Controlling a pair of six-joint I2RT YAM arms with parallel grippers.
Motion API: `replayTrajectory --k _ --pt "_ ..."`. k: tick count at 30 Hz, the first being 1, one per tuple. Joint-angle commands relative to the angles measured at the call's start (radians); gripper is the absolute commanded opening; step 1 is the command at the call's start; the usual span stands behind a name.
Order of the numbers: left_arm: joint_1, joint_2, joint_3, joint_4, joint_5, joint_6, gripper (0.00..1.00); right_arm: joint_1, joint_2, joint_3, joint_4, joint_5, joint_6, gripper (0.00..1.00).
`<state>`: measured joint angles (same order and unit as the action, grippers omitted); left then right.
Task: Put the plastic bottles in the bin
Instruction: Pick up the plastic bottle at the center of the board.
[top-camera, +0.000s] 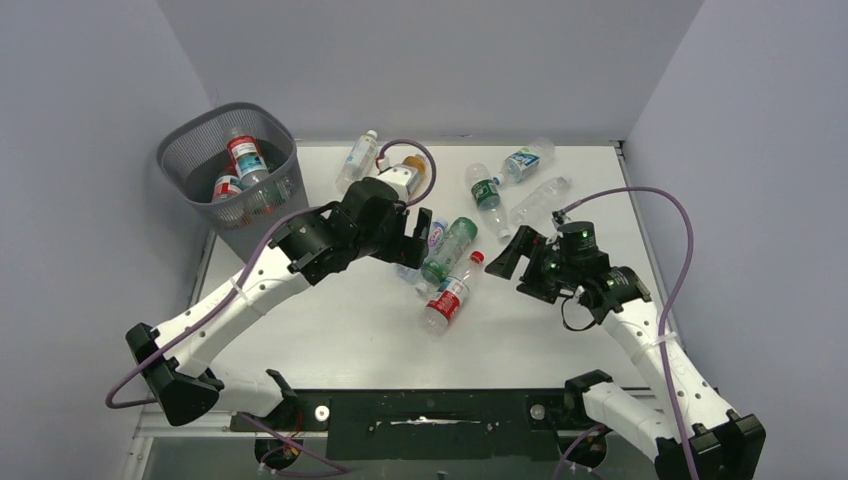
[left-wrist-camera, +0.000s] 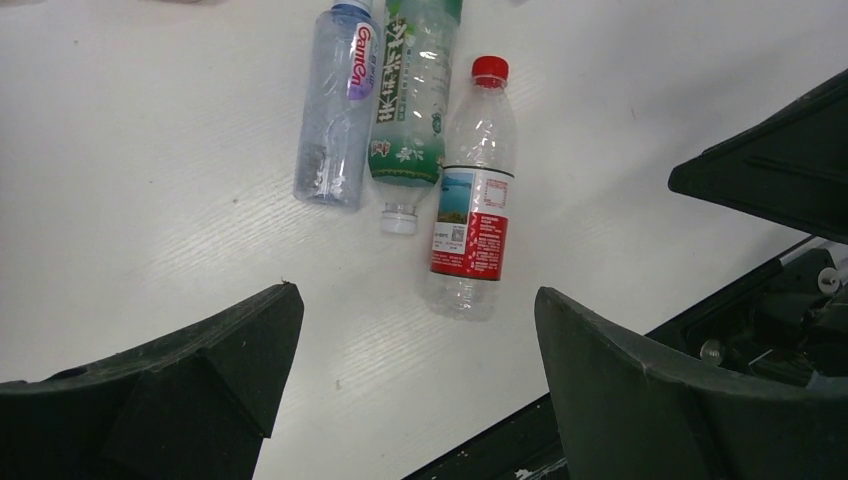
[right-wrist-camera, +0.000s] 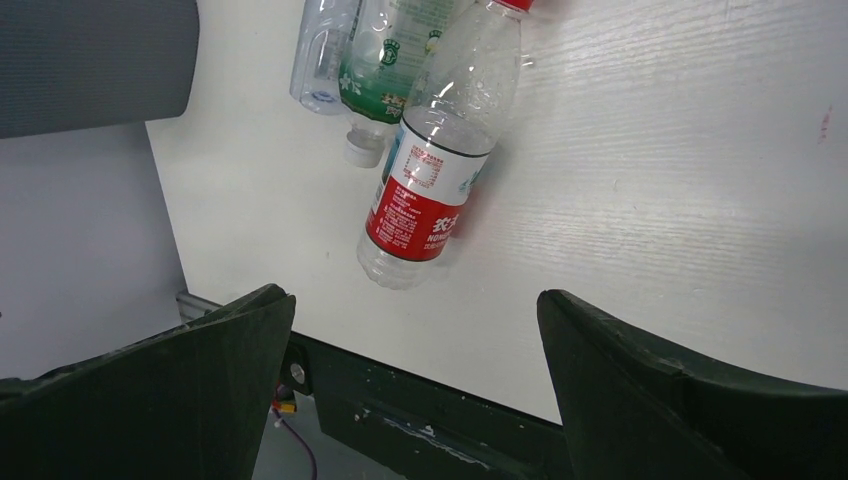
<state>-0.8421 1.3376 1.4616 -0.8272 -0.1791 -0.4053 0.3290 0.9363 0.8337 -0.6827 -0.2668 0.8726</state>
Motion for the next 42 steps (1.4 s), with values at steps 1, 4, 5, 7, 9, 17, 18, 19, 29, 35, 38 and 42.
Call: replayTrajectory --k 1,4,5,7,9,17,18,19,29,35,38,42 --pt "-0.054 0.013 -0.007 0.065 -0.033 -0.011 0.87 0.006 -0.035 0.008 0.029 0.019 0.008 0.98" --pt "-0.096 0.047 -0.023 0.085 -0.054 0.008 0.88 0.006 -0.048 0.008 0.020 0.023 0.009 0.98" --pt "-0.114 0.060 -0.030 0.089 -0.066 0.016 0.88 0.006 -0.056 0.009 0.017 0.025 0.009 0.98" --pt "-0.136 0.086 -0.040 0.096 -0.082 0.030 0.88 0.005 -0.067 0.011 0.011 0.027 0.009 0.98" --pt "-0.161 0.107 -0.050 0.106 -0.087 0.038 0.88 0.003 -0.073 0.011 0.004 0.028 0.008 0.98" --pt "-0.221 0.188 -0.127 0.179 -0.096 0.056 0.88 0.002 -0.088 0.022 -0.024 0.038 0.007 0.98" --pt "-0.226 0.199 -0.133 0.184 -0.100 0.060 0.88 0.001 -0.093 0.020 -0.025 0.038 0.011 0.98" --pt "-0.230 0.212 -0.140 0.192 -0.104 0.063 0.88 0.001 -0.095 0.018 -0.023 0.038 0.012 0.98" --pt "-0.247 0.285 -0.226 0.346 -0.088 0.083 0.87 0.000 -0.108 0.006 -0.024 0.034 0.016 0.98" --pt "-0.254 0.334 -0.252 0.409 -0.073 0.073 0.85 0.001 -0.109 0.013 -0.035 0.034 0.010 0.98" --pt "-0.255 0.362 -0.264 0.430 -0.069 0.069 0.85 0.000 -0.114 0.009 -0.034 0.034 0.011 0.98" --pt "-0.256 0.399 -0.278 0.448 -0.076 0.059 0.84 0.000 -0.121 0.001 -0.034 0.031 0.012 0.98"
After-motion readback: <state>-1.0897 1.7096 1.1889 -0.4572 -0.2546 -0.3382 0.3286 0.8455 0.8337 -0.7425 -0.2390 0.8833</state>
